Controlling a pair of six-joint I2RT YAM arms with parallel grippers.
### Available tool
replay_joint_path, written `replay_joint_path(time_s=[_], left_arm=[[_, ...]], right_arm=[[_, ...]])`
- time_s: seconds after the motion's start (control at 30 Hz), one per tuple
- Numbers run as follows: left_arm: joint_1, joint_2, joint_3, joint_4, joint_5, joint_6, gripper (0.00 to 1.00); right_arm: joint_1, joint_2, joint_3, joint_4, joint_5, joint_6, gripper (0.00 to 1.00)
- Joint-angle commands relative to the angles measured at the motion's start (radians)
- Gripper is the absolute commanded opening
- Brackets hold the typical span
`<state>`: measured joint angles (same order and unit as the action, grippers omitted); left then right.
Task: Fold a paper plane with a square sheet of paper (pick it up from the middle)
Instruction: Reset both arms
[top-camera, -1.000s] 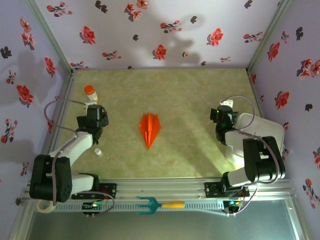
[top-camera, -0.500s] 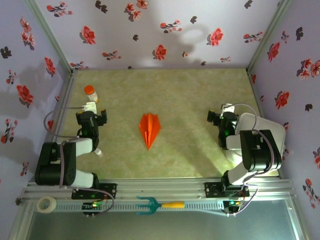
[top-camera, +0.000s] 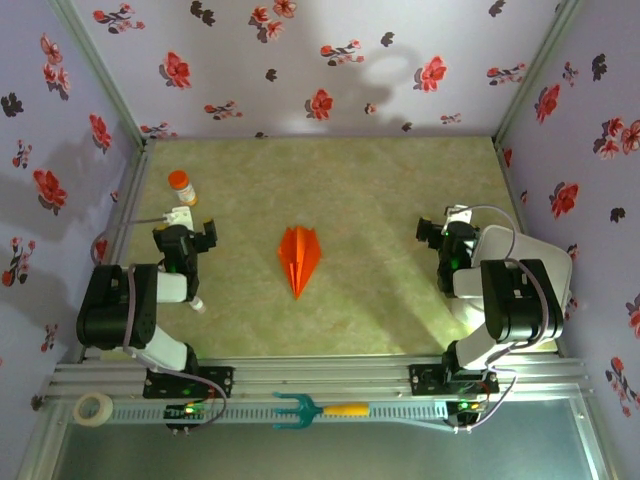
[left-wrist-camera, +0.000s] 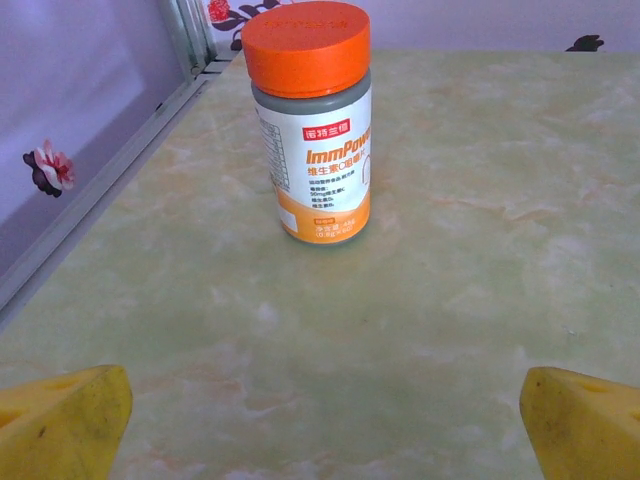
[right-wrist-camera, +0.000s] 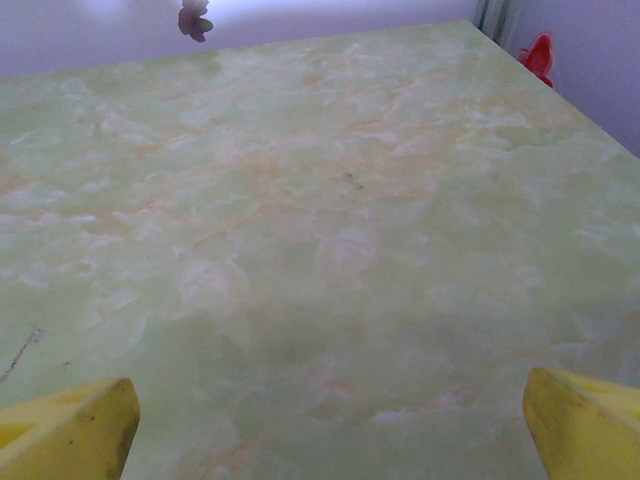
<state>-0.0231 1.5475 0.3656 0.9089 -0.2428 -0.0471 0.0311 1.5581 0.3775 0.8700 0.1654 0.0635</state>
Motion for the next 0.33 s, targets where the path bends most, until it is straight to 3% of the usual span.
replay_joint_path(time_s=[0.0, 0.3], left_arm=[[0.006, -0.001, 0.005, 0.030, -0.026, -0.016, 1.00], [0.006, -0.002, 0.007, 0.026, -0.026, -0.016, 1.00]], right_arm=[[-0.007, -0.001, 0.013, 0.009, 0.029, 0.022, 0.99], [-0.007, -0.001, 0.015, 0.005, 0.021, 0.021, 0.99]])
